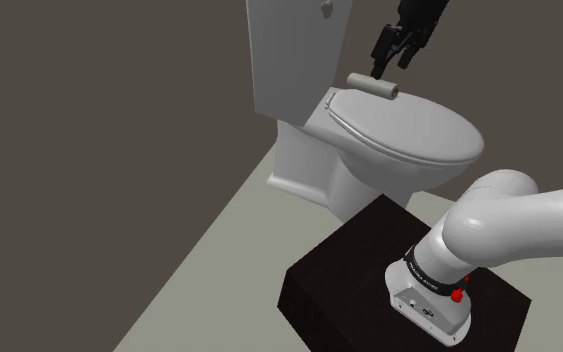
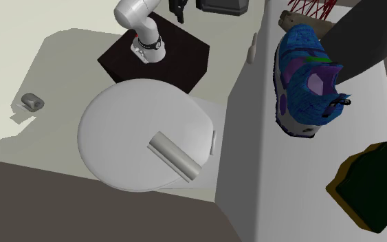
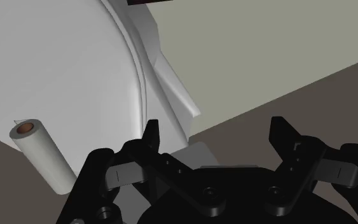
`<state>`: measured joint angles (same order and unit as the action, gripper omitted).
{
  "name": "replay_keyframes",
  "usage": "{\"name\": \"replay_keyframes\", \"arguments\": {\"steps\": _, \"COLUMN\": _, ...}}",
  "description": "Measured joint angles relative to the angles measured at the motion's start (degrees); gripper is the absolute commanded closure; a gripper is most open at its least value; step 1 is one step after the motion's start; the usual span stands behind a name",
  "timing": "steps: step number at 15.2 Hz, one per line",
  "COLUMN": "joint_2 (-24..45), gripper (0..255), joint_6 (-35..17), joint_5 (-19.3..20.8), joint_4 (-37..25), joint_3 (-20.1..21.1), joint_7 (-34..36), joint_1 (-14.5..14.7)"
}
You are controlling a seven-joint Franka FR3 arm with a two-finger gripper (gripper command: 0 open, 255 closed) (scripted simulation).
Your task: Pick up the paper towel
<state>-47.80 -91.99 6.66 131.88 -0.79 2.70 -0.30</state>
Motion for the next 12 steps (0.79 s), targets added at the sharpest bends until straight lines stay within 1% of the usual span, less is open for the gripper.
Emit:
{"name": "replay_keyframes", "arguments": {"steps": 1, "joint_2": 0.0, "gripper": 0, "joint_6": 0.0, "joint_5": 0.0, "joint_4": 0.0, "joint_3": 0.0, "joint_7": 0.0, "joint_1": 0.0}}
{"name": "replay_keyframes", "arguments": {"steps": 3, "joint_2": 1.6, "gripper": 0, "joint_6": -0.9, "joint_5": 0.6, "joint_4": -0.5, "joint_3": -1.6, "joint_7": -1.6, "joint_1": -0.3}}
{"name": "replay_keyframes", "arguments": {"steps": 8, "joint_2": 8.4, "gripper": 0, "joint_6": -4.0, "joint_5": 2.7, "joint_4": -3.1, "joint_3": -8.1, "joint_7": -8.1, "joint_1": -1.2}}
{"name": "replay_keyframes", "arguments": {"steps": 12, "joint_2": 15.7, "gripper": 0, "joint_6": -5.8, "joint_5": 3.1, "joint_4": -7.7, "joint_3": -12.9, "joint_7": -13.4, "joint_1": -1.4}}
